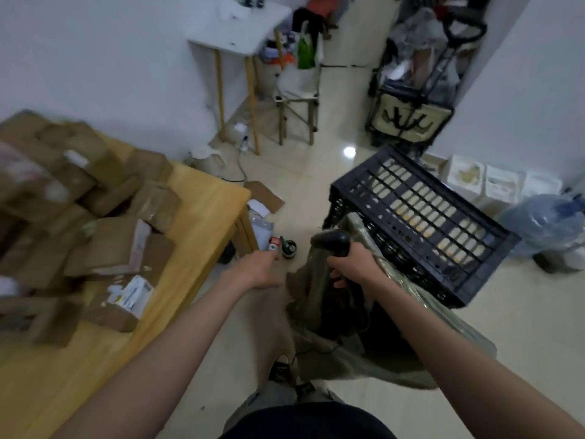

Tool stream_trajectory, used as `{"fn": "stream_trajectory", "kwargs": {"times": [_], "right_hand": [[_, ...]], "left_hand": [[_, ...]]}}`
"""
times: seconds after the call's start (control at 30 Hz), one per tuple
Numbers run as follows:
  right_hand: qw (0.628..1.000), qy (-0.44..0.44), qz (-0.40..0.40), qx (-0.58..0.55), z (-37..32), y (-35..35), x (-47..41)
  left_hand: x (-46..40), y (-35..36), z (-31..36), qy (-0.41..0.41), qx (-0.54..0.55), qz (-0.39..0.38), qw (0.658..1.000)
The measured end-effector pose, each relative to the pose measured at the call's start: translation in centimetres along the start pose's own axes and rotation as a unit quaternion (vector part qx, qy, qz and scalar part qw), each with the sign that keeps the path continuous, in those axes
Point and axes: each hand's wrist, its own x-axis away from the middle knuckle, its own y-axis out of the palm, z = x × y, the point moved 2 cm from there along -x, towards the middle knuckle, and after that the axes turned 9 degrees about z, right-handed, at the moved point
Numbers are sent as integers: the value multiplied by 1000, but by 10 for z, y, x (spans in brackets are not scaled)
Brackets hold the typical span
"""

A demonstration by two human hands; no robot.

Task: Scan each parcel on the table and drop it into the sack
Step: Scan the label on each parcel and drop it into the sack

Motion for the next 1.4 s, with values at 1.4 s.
{"fn": "stream_trajectory", "kwargs": {"times": [1.4], "right_hand": [[921,-303,-227,89,-355,325,120]], "left_hand": [[240,-161,-347,-309,122,248,910]]}}
